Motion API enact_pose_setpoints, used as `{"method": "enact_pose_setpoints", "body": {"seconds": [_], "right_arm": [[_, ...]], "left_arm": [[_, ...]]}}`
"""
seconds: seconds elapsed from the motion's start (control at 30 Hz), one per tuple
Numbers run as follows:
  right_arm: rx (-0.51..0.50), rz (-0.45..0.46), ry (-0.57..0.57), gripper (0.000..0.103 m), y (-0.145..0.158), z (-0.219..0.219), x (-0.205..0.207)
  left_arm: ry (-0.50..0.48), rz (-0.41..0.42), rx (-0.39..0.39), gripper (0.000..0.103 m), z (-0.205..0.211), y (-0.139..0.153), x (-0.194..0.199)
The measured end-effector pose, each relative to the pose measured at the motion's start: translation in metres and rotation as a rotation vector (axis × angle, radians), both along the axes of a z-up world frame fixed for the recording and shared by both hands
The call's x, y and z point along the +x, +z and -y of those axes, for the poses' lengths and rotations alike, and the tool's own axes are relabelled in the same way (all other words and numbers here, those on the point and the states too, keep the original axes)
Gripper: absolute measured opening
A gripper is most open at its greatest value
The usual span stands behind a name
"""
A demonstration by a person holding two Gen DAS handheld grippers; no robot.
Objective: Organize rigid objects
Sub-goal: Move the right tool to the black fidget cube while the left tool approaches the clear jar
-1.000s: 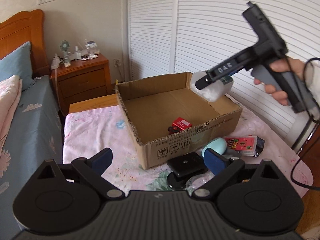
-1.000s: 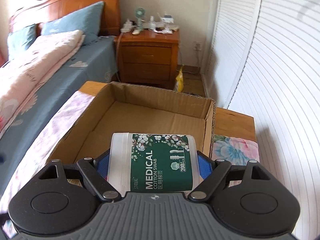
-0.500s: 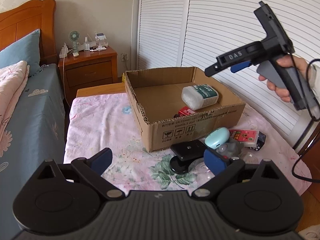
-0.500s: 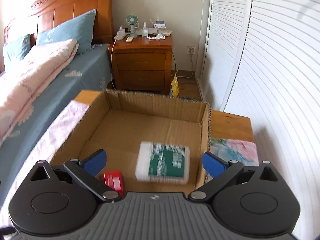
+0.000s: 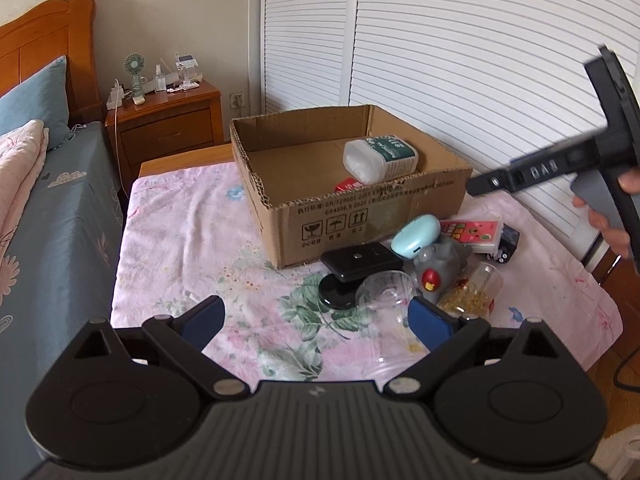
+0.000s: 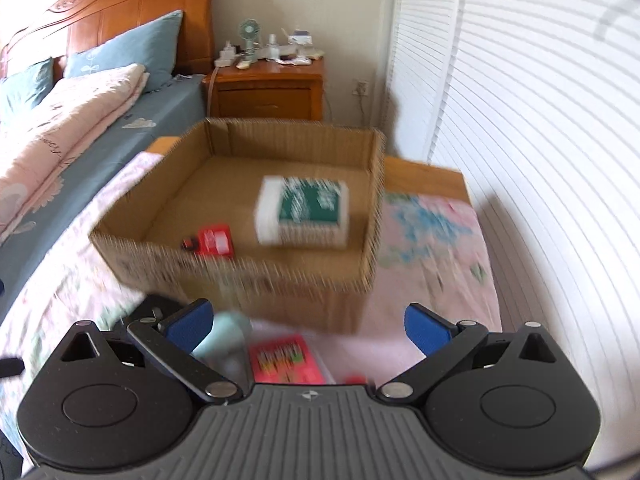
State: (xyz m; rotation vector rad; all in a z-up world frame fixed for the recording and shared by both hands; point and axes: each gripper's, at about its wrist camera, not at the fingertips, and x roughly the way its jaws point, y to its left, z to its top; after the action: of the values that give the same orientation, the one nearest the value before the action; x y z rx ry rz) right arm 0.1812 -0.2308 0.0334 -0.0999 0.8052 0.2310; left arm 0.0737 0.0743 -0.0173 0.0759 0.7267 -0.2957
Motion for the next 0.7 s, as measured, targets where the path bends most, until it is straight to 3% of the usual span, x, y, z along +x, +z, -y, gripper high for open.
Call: {"method": "enact_pose_setpoints", "body": {"seconds": [0.3,0.5,0.7], "right_arm": [[-0.001,-0.156,-0.1,0.103,-0.066,0.04,-0.036],[-0.031,-0.152,-0.09,0.103,-0.077,0.041,-0.04],[-0.042,-0.08,-0.044,0.103,-0.083,0.038,-0.042]], "left_arm": [[-0.041,-0.017,-0.006,0.098,0.011,-0.005,-0.006],[-0.074,-0.04,-0.001,0.098,0.022,-0.013,-0.007],[-0.102,-0.076,0.013,0.098,0.032,-0.026,-0.006]]}}
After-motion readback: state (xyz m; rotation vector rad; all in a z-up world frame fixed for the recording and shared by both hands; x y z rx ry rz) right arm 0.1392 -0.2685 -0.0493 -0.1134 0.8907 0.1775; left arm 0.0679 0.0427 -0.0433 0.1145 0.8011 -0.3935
